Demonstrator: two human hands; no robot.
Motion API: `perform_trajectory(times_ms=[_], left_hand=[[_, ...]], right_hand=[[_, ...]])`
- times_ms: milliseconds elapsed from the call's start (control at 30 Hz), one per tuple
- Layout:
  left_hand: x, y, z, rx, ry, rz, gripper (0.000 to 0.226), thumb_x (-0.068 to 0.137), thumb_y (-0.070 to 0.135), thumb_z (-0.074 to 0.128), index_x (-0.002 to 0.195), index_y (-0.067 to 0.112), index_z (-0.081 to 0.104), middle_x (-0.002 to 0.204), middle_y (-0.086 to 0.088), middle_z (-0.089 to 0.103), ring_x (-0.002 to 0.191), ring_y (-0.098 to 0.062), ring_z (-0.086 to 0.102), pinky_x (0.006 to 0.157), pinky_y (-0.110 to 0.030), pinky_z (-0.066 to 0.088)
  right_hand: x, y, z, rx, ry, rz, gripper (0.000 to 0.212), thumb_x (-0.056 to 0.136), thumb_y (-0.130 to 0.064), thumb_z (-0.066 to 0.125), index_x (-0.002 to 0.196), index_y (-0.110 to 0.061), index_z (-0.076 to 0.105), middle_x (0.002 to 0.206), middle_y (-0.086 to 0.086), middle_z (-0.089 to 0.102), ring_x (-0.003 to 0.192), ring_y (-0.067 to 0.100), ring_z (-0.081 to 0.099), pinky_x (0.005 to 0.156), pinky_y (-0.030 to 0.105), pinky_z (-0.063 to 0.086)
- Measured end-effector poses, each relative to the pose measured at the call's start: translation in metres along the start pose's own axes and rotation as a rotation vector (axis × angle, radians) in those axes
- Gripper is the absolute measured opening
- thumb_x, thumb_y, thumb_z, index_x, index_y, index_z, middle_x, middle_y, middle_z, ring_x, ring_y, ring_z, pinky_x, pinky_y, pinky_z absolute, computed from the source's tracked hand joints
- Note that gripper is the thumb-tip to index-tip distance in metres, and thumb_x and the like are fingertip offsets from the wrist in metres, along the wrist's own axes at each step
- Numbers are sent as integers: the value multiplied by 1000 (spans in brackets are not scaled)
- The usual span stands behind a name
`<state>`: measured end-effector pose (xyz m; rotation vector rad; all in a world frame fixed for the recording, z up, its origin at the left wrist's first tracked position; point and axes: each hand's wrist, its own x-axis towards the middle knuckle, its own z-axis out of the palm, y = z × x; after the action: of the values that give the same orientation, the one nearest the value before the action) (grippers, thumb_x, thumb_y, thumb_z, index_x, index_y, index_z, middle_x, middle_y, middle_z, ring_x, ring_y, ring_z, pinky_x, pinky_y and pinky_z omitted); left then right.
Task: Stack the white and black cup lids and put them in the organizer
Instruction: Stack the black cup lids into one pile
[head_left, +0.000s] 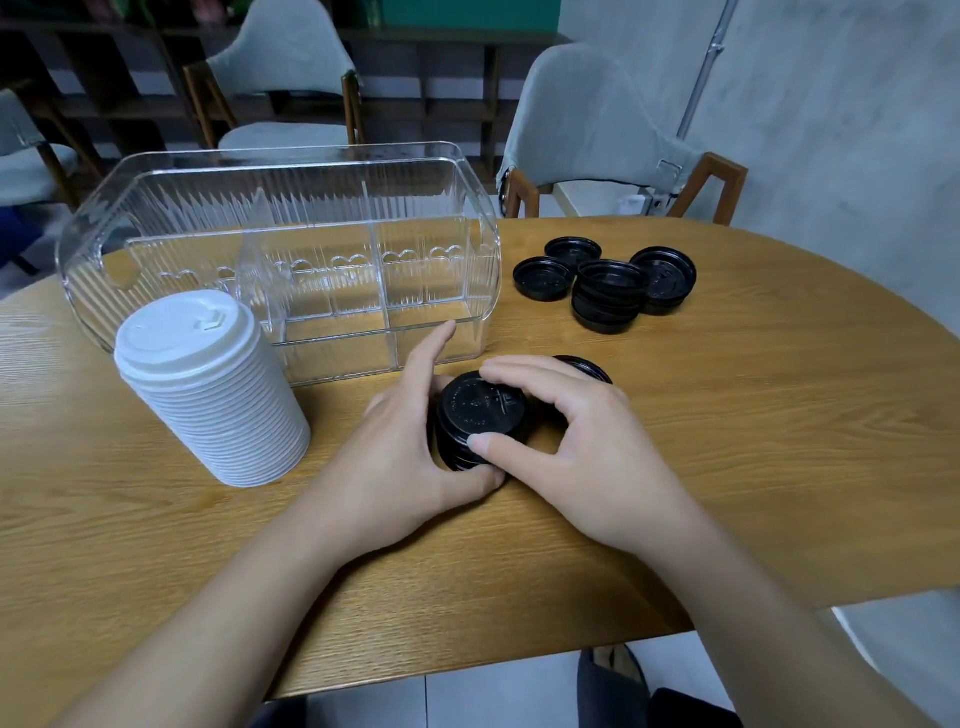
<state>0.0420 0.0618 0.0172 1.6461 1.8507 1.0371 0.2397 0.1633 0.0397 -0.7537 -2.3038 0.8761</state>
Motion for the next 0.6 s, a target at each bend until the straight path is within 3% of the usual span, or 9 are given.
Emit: perform_trajectory(times_ms=[167,300,367,467,600], left_hand=[[0,-2,-1,3,-22,-11,136,74,50,99,170,63,3,138,35,63,140,-14,59,126,-48,42],[2,-5,-1,-8,-34,-23,136,70,55,98,170,64,6,140,30,64,142,-13,59,127,-47,42],[2,-5,0,-8,-21,-29,136,67,59,98,171,61,9,139,29,65,141,-10,59,126,-47,43],[3,-4,1,1,15,-37,136,67,59,102,173,53,16,134,30,67,135,-2,61,123,-40,44],[2,-2,2,17,42,-38,133,68,65,99,173,50,19,131,29,67,133,0,61,119,-35,46]], right_hand=[[-1,-1,-7,-12,-73,21,63,90,-35,90,148,-34,67,145,-27,65,138,-14,52,114,5,34],[0,2,-11,47,-98,63,69,84,-39,94,148,-40,66,139,-29,69,135,-9,59,120,28,45],[0,2,-9,55,-64,74,69,81,-41,96,144,-41,69,134,-30,71,132,-7,62,118,32,49],[-2,-1,-3,31,12,78,67,78,-44,98,139,-40,72,126,-31,74,126,-10,64,113,24,50],[-5,-5,3,-32,72,90,65,78,-48,96,138,-41,71,122,-34,72,120,-16,62,98,1,42]])
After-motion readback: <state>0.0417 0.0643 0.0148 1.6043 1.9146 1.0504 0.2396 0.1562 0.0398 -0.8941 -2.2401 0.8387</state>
